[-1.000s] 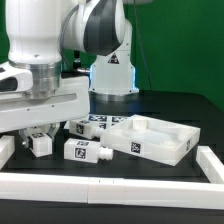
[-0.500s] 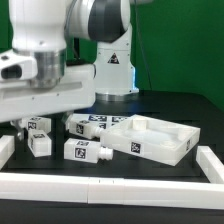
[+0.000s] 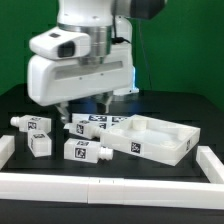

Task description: Assemble one leg

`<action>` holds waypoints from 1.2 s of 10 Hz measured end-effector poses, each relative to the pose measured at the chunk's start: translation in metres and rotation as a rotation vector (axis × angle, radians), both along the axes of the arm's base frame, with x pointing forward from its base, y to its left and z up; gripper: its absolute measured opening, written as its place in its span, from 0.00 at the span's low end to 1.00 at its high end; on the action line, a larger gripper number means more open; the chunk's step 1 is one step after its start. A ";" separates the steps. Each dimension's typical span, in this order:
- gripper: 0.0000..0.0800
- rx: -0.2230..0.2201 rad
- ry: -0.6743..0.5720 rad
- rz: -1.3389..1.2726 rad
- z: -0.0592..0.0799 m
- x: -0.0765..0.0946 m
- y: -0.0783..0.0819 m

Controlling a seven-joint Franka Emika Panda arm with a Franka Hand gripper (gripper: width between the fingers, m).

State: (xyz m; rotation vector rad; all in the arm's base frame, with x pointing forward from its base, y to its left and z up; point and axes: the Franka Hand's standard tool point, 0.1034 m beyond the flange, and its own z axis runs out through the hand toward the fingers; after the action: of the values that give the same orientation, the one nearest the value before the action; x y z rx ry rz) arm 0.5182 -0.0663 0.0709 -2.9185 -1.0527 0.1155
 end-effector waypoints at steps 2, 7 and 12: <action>0.81 -0.003 -0.012 -0.005 -0.002 0.001 -0.003; 0.81 -0.003 -0.031 0.093 -0.028 0.018 -0.010; 0.81 -0.001 -0.008 0.106 -0.059 0.000 -0.019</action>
Offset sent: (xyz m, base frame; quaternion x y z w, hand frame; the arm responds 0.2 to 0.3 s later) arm 0.0000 0.0000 0.0000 0.0000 0.0000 0.0000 1.0000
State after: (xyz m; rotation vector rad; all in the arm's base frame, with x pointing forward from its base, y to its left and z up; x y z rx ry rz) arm 0.5182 -0.0850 0.0115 -2.8662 -1.2092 0.1075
